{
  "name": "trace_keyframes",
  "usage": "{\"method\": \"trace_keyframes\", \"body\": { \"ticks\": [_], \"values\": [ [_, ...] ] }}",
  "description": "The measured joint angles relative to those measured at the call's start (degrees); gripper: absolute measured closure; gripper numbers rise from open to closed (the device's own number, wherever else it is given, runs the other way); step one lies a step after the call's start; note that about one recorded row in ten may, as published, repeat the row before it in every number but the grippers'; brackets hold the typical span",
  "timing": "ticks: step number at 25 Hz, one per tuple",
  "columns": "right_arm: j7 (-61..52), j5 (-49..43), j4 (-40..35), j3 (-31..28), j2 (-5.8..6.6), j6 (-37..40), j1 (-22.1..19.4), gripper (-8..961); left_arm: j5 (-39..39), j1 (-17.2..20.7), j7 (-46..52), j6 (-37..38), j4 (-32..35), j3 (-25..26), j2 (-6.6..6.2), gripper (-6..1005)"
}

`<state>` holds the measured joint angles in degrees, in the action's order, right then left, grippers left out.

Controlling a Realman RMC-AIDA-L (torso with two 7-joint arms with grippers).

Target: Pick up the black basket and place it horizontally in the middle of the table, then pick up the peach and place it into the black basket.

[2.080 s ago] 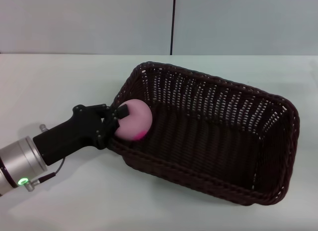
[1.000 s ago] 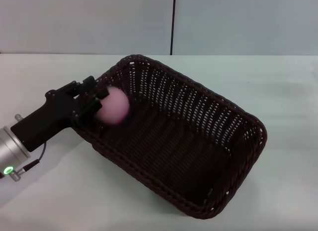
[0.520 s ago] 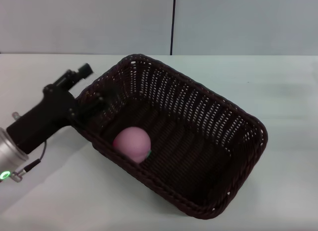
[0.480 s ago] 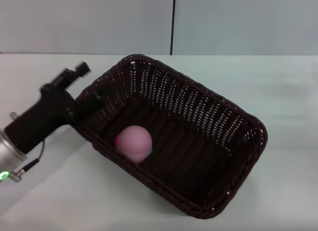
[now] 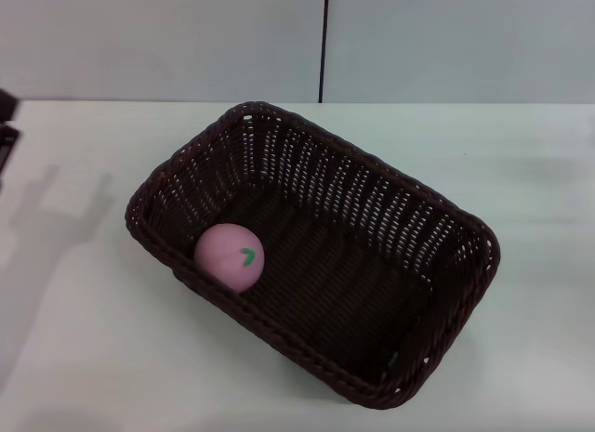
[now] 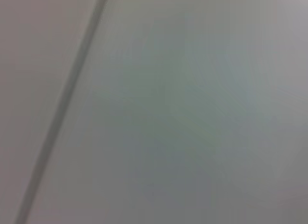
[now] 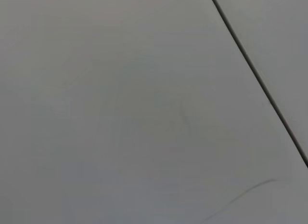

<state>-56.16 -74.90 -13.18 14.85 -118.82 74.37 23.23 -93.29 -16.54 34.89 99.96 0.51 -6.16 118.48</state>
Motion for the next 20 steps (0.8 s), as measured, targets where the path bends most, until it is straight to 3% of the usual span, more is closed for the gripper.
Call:
{"method": "trace_keyframes", "body": {
  "ticks": [1,2,4,5,20],
  "values": [
    [0.00,0.00,0.00,0.00,0.00,0.00,0.00,342,0.00,0.00,0.00,0.00,0.00,0.00,0.00,196],
    [0.00,0.02,0.04,0.00,0.00,0.03,-0.08,342,0.39,1.56,-1.43,0.07,-1.92,6.18,0.02,197],
    [0.00,0.06,0.18,0.00,0.00,0.05,-0.25,342,0.39,1.56,-1.43,0.07,-1.92,6.18,0.02,201],
    [0.00,0.12,0.33,0.00,0.00,0.06,-0.33,342,0.49,3.32,-2.48,0.08,-2.62,12.01,0.07,203],
    [0.00,1.16,1.06,-1.32,0.00,0.07,-0.73,342,0.54,4.03,-2.55,-1.03,-3.49,15.92,0.03,232]
  ]
}}
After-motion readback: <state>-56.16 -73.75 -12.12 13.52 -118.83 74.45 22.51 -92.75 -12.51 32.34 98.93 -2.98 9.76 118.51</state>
